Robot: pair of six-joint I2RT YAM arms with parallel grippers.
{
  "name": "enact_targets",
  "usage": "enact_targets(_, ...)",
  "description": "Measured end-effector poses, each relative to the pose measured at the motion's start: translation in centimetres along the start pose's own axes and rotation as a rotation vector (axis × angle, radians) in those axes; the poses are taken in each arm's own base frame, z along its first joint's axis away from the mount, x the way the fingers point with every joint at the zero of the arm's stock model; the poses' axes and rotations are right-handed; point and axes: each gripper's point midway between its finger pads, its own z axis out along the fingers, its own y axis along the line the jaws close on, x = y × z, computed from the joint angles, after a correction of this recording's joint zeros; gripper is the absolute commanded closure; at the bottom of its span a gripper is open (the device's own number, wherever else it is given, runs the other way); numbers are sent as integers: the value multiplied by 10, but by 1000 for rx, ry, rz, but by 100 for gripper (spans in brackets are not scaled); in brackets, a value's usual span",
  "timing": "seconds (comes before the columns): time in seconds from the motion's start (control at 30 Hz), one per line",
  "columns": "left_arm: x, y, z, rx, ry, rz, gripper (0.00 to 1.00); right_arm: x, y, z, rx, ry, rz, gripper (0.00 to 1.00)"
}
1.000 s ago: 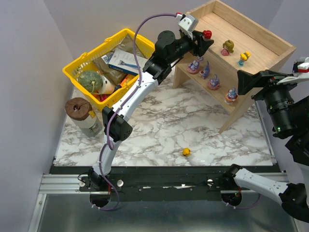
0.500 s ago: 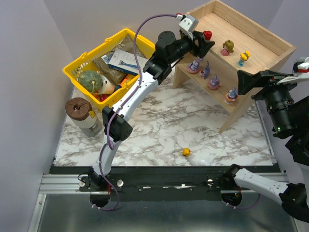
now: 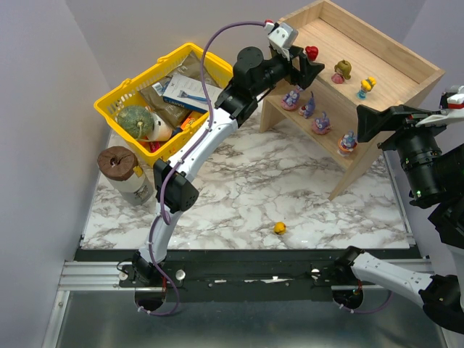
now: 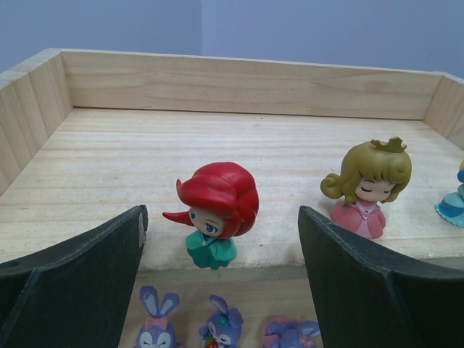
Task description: Place and organize the plastic toys onto the shelf
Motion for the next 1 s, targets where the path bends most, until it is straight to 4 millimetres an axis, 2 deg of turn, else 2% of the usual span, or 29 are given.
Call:
enact_targets(0.23, -4, -3, -5, 2, 7, -2, 1, 0, 0, 0, 3, 0, 0, 3)
enact_targets(0.47, -21, -9, -15, 6, -3, 3, 2, 0, -1, 0, 8, 0, 0, 3)
enact_targets(0.6, -31, -8, -25, -4, -10, 1, 15, 0, -2, 0, 10, 0, 0, 3)
enact_targets(0.73, -40, 0, -40, -17, -35, -29, 39, 1, -2, 0, 10, 1, -6, 3)
enact_targets(0.83, -49, 10, -48, -26, -63, -44, 52, 1, -3, -1, 10, 1, -13, 2)
enact_targets(1.0, -61, 23, -51, -42, -96, -60, 57, 2, -3, 0, 10, 2, -20, 3)
